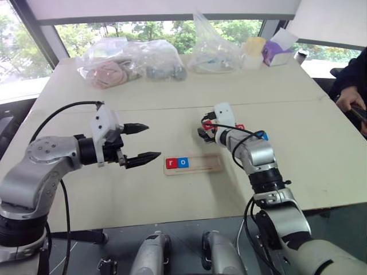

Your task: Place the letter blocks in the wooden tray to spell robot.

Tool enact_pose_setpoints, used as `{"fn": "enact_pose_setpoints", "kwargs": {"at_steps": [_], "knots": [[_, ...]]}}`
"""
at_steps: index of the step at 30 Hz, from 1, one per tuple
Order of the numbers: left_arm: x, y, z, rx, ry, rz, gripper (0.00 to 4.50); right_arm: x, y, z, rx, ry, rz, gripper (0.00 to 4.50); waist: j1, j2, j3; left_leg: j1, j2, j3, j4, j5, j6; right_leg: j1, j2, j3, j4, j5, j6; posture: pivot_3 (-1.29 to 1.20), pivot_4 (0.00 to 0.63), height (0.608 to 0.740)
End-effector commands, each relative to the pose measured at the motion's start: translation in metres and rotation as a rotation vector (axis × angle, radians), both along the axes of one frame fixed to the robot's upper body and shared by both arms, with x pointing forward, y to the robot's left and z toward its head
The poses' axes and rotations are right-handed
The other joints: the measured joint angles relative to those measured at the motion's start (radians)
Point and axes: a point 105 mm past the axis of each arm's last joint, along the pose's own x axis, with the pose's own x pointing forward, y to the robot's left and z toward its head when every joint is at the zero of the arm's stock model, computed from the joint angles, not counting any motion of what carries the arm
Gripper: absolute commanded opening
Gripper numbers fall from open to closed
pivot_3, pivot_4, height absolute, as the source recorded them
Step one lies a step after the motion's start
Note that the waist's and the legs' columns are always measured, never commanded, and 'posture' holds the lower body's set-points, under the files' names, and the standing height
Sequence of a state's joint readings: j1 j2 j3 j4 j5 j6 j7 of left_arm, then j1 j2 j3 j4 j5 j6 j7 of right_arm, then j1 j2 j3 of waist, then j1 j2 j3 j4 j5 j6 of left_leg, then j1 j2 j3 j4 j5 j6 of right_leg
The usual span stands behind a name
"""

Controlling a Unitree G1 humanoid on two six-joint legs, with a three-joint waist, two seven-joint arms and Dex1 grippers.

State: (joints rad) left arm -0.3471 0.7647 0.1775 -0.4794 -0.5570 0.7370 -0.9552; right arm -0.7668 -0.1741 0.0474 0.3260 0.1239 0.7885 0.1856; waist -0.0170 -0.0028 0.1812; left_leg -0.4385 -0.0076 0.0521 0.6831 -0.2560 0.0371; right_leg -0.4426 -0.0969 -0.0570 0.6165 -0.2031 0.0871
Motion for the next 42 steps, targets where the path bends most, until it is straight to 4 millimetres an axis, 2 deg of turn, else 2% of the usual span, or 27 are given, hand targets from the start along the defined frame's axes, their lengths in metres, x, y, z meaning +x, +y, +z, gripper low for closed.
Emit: {"fn": "enact_pose_setpoints", "kwargs": {"at_steps": [1,14,17,18,21,28,30,32,34,39,42], "knots": [[-0.004,-0.004,0.005,0.004,-0.041,-0.009,4.44,0.007,0.005,0.012,0.028,-0.043,0.003,4.5,-0.001,0.0,0.0,0.0,0.0,0.0,0.0,0.0,0.0,0.0,0.0,0.0,0.0,0.0,0.0,0.0,0.15,0.725],[-0.005,-0.007,-0.002,0.013,-0.044,0.0,4.44,0.018,0.012,0.003,0.015,-0.032,-0.005,4.5,-0.003,0.0,0.0,0.001,0.001,0.0,0.0,0.001,-0.001,0.0,0.001,0.0,0.001,0.0,0.0,0.0,0.15,0.725],[-0.005,-0.008,-0.004,0.017,-0.044,0.001,4.5,0.017,0.012,-0.001,0.005,-0.022,-0.01,3.72,-0.003,0.0,0.0,0.001,0.001,0.0,0.0,0.001,-0.001,0.0,0.001,0.0,0.001,0.0,0.0,0.0,0.15,0.725],[-0.004,-0.008,-0.004,0.02,-0.044,0.001,4.5,0.017,0.012,-0.002,0.004,-0.018,-0.016,3.11,-0.003,0.0,0.0,0.001,0.001,0.0,0.0,0.001,-0.001,0.0,0.001,0.0,0.002,0.0,0.0,0.0,0.15,0.725],[-0.003,-0.009,-0.006,0.023,-0.043,-0.002,4.5,0.016,0.009,-0.002,0.003,-0.014,-0.034,1.7,-0.003,0.0,0.0,0.002,0.001,0.0,0.0,0.001,-0.002,0.0,0.001,0.0,0.002,0.0,0.0,0.0,0.15,0.725],[-0.001,-0.016,-0.01,0.014,-0.036,-0.03,4.5,0.01,-0.005,0.012,-0.025,-0.064,-0.071,1.7,0.002,0.0,0.0,0.002,0.001,0.0,0.0,0.001,-0.002,0.0,0.0,0.0,0.002,0.0,0.0,0.0,0.15,0.725],[0.001,-0.019,-0.01,0.011,-0.035,-0.045,4.5,-0.001,-0.018,0.031,-0.047,-0.118,-0.079,1.7,0.006,0.001,0.0,0.002,0.001,0.0,0.0,0.001,-0.002,0.0,0.0,0.0,0.002,0.0,0.0,0.0,0.15,0.725],[0.002,-0.02,-0.01,0.009,-0.034,-0.052,4.5,-0.012,-0.024,0.041,-0.056,-0.142,-0.074,1.7,0.006,0.001,0.001,0.001,0.001,0.0,-0.001,0.001,-0.002,0.0,0.0,0.0,0.001,0.0,0.0,0.0,0.15,0.725],[0.003,-0.02,-0.011,0.009,-0.029,-0.061,4.5,-0.032,-0.04,0.051,-0.062,-0.148,-0.088,1.7,0.006,0.001,0.001,0.001,0.001,0.0,-0.001,0.001,-0.001,0.0,0.0,0.0,0.001,0.0,0.0,0.0,0.15,0.725],[0.006,-0.02,-0.012,0.013,-0.025,-0.081,4.5,-0.086,-0.073,0.047,-0.1,-0.072,-0.148,1.7,0.006,0.001,0.001,0.001,0.001,0.0,-0.001,0.001,-0.001,0.0,0.0,0.0,0.001,-0.002,-0.003,0.0,0.15,0.725],[0.007,-0.019,-0.009,0.004,-0.03,-0.094,4.5,-0.109,-0.079,0.037,-0.08,-0.006,-0.185,1.7,0.003,0.001,0.001,0.001,0.002,0.0,-0.001,0.001,-0.001,0.0,0.0,0.0,0.001,-0.002,-0.003,0.0,0.15,0.725]]}}
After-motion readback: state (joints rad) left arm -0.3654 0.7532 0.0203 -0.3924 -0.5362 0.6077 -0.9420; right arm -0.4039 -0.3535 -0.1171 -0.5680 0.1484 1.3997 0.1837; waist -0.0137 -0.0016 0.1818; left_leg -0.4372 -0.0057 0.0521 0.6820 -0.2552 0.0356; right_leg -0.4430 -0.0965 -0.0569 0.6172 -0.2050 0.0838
